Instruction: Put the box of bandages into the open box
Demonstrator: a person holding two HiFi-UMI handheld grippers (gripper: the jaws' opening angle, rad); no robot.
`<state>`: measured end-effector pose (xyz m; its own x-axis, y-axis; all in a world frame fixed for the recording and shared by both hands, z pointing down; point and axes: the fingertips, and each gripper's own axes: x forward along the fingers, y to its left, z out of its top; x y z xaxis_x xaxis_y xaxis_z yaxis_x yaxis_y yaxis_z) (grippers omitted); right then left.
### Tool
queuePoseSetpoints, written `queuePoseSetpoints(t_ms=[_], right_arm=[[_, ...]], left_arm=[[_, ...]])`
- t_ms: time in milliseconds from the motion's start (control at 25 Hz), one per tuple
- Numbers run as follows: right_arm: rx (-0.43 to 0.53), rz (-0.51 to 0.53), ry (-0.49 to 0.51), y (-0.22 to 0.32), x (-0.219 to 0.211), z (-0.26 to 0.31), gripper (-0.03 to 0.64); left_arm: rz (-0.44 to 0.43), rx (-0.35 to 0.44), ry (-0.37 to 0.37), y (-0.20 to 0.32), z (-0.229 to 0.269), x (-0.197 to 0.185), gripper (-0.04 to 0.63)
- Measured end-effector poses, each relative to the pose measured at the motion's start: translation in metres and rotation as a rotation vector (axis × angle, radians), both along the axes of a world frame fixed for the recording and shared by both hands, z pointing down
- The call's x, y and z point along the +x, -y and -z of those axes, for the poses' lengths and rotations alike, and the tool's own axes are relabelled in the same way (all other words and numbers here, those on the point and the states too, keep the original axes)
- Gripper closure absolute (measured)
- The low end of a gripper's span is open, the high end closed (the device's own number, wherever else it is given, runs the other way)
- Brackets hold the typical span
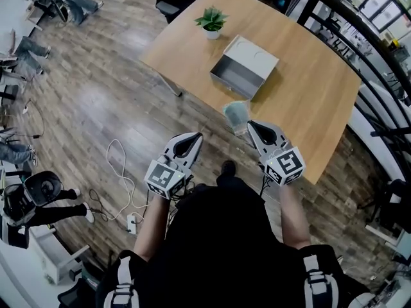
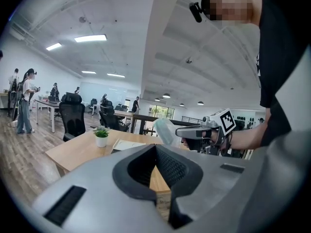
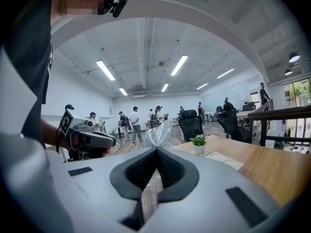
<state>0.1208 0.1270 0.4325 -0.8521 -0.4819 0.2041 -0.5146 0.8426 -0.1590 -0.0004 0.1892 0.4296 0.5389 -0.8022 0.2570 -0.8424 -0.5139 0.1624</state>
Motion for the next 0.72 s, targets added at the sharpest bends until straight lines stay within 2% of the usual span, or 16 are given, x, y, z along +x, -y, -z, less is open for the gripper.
queuePoseSetpoints(t_ms=[280,720], right_arm=[[-0.01,0.029,0.001,0.02,0.014,-0.007,0.594],[-0.03,0.056,-0.005,0.032,0.01,-0.014,0.594]], left_arm=[[0.0,0.006,0.003,0.021,-0.002,0.025,0.572],[0.034,-0.017,-0.005,0.029,-0.01,0.019,0.572]])
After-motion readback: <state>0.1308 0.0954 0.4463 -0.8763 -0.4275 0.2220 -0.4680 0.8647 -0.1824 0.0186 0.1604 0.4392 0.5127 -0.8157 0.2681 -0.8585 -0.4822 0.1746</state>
